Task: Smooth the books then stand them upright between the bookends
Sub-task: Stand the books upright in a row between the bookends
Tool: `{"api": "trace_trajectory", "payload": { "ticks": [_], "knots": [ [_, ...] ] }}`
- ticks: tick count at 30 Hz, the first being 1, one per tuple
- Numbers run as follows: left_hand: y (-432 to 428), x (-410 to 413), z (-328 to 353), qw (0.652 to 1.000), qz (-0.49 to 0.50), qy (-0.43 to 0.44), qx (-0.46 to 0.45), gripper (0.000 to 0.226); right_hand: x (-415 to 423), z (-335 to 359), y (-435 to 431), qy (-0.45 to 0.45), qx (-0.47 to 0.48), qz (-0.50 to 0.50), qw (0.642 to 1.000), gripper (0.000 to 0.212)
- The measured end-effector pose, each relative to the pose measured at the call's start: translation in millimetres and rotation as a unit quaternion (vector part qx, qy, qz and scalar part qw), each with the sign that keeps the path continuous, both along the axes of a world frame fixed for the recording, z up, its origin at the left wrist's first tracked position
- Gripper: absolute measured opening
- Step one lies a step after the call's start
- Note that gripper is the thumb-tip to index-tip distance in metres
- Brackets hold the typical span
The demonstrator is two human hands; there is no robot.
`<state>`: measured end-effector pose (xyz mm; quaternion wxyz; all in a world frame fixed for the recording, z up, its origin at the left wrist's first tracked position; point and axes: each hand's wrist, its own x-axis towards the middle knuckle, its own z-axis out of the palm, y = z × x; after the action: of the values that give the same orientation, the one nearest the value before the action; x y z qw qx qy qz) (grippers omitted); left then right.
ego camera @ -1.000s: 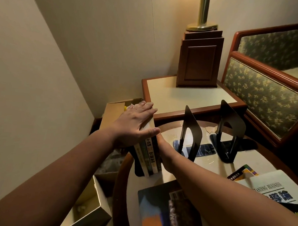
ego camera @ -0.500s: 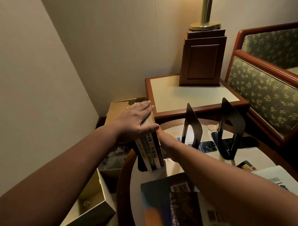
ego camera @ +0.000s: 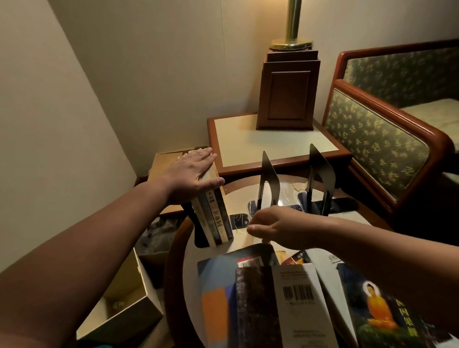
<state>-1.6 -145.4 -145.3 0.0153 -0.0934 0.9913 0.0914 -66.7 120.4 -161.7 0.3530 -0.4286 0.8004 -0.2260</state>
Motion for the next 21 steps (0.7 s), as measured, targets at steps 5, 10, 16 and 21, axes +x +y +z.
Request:
{"api": "trace_trajectory", "payload": {
  "ticks": [5,10,16,21],
  "knots": [
    [-1,2,-2,1.000,0.004,0.007,-0.001,0.108,13,8,40,0.055,0.045,0.030,0.997,0.037],
    [2,2,-2,1.000,0.004,0.010,-0.012,0.110,31,2,43,0.040,0.101,0.073,0.991,0.058],
    [4,3,-2,1.000,0.007,0.011,-0.015,0.105,40,-17,32,0.081,0.135,0.132,0.979,0.081],
    [3,2,-3,1.000,0.010,0.017,-0.020,0.097,36,-22,23,0.073,0.134,0.143,0.978,0.086]
  ]
}}
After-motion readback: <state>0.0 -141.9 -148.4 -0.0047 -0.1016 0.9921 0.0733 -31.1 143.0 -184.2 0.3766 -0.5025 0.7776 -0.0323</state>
